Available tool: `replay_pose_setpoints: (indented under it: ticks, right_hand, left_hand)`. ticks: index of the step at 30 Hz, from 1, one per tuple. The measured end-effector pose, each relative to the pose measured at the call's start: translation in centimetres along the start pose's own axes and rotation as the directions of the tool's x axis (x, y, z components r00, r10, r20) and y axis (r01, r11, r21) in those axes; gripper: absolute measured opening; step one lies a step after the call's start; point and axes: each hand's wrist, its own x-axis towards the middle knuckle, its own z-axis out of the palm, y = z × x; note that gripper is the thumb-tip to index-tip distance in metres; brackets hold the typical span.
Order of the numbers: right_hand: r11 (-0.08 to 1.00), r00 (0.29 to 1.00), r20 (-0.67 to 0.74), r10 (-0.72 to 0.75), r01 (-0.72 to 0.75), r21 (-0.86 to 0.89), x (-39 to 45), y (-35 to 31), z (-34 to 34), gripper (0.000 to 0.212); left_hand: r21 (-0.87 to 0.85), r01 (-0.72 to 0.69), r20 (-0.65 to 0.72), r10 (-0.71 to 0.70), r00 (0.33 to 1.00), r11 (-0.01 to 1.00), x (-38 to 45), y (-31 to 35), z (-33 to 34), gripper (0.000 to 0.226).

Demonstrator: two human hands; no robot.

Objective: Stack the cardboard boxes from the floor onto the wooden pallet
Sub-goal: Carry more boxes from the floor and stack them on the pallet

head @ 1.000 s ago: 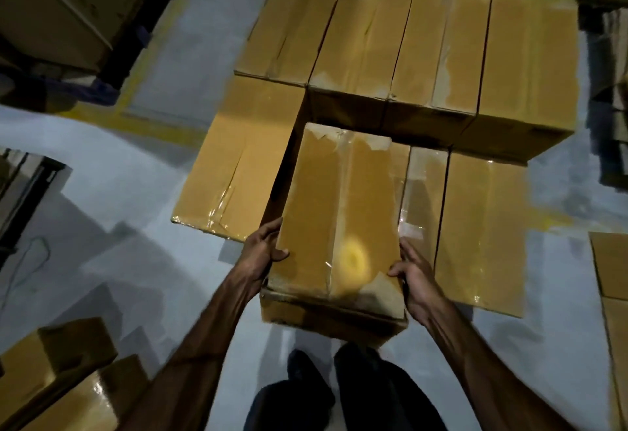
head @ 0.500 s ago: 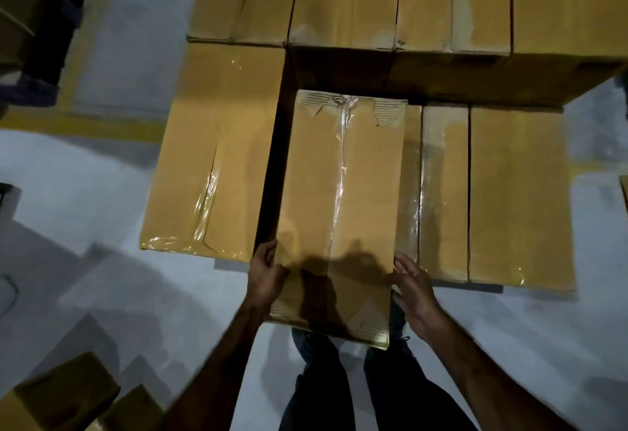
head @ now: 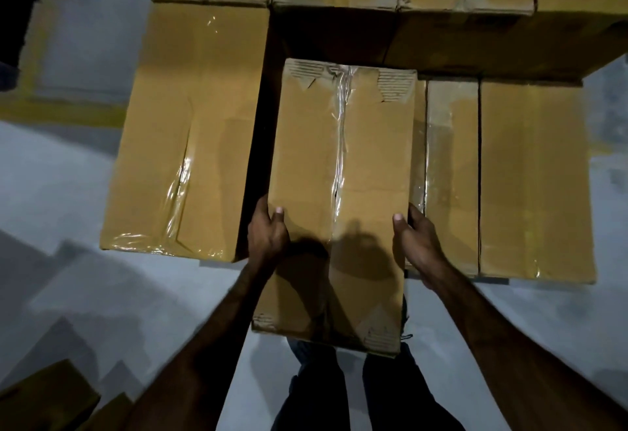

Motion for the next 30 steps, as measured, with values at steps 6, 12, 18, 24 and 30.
replay_pose_setpoints:
  ticks: [6, 12, 18, 24, 30]
  right_hand:
    - [0.999, 0.992, 0.12, -0.032, 0.031, 0.014, 1.7, 0.1, -0.8, 0.059]
    - [0.995, 0.981, 0.196, -0.016, -0.004, 0.102, 2.8, -1.8, -2.0, 0.074]
    - [0.991, 0.994, 0.099, -0.054, 0.04, 0.131, 4.6, -3.2, -1.4, 0.066]
    - [0.991, 0.986, 0.149, -0.074, 0.055, 0.124, 4.5, -3.7, -1.4, 0.057]
    - [0.991, 0.986, 0.145, -0.085, 0.068, 0.119, 4.8, -3.6, -1.3, 0.063]
  left_hand:
    - [-0.008, 0.014, -0.004, -0.014, 1.0, 1.0, 1.9, -0.1, -0.1, 0.055]
    - [-0.073, 0.019, -0.005, -0.02, 1.0, 0.997, 4.4, 1.2, -0.5, 0.069]
    - [0.043, -0.047, 0.012, 0.046, 0.999, 0.998, 6.3, 3.5, 0.5, 0.079]
    - [0.112, -0.067, -0.014, 0.069, 0.998, 0.992, 6.9, 3.6, 0.6, 0.07]
    - [0.079, -0.056, -0.041, 0.06, 0.997, 0.995, 7.8, 2.5, 0.6, 0.078]
